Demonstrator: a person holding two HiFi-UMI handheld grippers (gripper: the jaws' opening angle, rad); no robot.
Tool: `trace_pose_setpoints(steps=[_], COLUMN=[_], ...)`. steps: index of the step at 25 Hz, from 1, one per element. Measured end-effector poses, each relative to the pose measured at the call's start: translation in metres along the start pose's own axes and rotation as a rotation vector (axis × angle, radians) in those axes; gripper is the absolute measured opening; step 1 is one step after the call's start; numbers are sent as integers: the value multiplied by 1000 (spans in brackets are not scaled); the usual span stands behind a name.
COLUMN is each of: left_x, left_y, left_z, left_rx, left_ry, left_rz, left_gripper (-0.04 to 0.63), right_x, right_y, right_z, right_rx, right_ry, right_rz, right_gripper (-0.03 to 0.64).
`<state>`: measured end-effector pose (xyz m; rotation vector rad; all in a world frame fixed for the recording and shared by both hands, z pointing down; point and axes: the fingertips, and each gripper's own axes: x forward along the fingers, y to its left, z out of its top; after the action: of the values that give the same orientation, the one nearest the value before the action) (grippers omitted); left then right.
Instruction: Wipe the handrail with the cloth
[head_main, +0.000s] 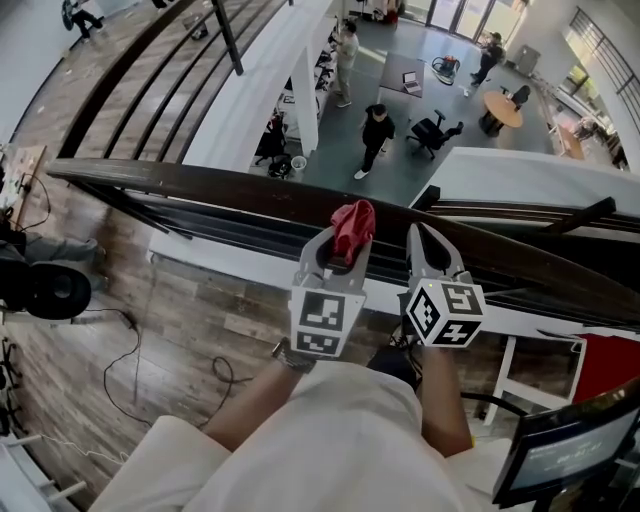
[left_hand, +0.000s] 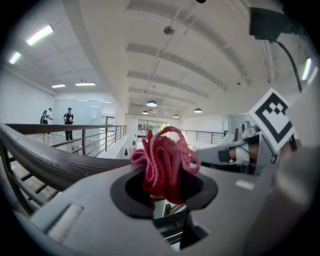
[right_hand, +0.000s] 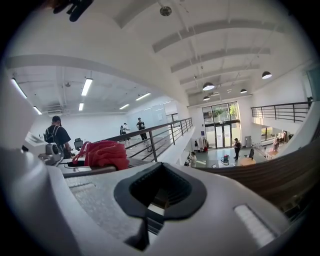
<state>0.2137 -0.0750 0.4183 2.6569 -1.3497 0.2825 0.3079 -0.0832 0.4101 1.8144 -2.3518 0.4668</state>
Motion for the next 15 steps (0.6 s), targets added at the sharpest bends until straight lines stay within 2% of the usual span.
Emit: trace_pose_setpoints(steps=[7, 15], left_x=[6, 17], left_y=[2, 9], left_z=[8, 8], left_rx=[5, -13], left_ry=[4, 75], left_rz=[-16, -35], left_gripper=[129, 130], right_x=[1, -1], right_y=[0, 15], right_z=[0, -8], right_rx=[6, 8], right_ry=[0, 18], right_rz=[-22, 50], right_gripper=[3, 3])
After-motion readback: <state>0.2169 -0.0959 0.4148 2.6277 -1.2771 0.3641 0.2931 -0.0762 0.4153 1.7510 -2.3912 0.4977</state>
